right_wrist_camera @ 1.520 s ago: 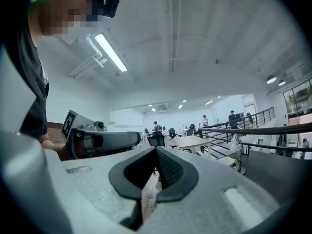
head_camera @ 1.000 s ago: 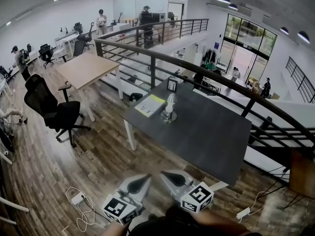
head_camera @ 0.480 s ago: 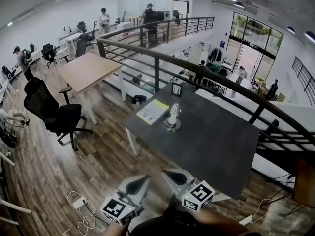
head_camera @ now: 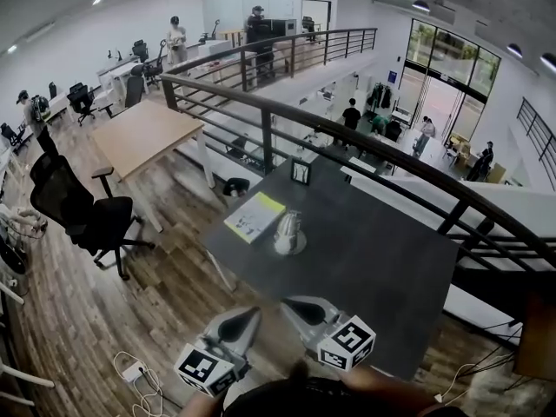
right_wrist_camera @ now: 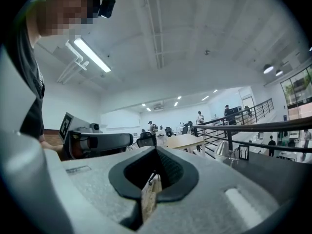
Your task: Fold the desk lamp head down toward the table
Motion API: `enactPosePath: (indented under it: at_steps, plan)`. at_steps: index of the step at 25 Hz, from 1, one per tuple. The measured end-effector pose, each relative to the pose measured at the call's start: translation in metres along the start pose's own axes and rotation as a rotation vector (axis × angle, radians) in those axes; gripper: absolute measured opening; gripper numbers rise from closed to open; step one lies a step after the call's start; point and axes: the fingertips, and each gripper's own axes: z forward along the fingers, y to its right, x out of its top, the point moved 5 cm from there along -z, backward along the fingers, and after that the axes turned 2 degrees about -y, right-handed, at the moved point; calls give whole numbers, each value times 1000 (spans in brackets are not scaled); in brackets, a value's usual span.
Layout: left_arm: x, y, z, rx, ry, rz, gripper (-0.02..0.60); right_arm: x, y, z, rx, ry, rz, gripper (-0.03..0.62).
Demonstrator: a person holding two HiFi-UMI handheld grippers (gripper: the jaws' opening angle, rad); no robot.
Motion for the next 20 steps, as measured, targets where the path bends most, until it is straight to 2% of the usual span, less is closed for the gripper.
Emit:
enactPosePath:
  at_steps: [11, 14, 20]
  plan:
    - [-4, -27, 87, -45, -16, -10, 2, 8, 79, 4, -35, 3, 23, 3]
    - [-2, -36, 107, -86, -29, -46, 2, 8, 95, 7, -77, -6, 27, 3]
    - [0, -80, 140, -188, -28, -17, 2, 11, 125, 32, -190, 6, 36, 3]
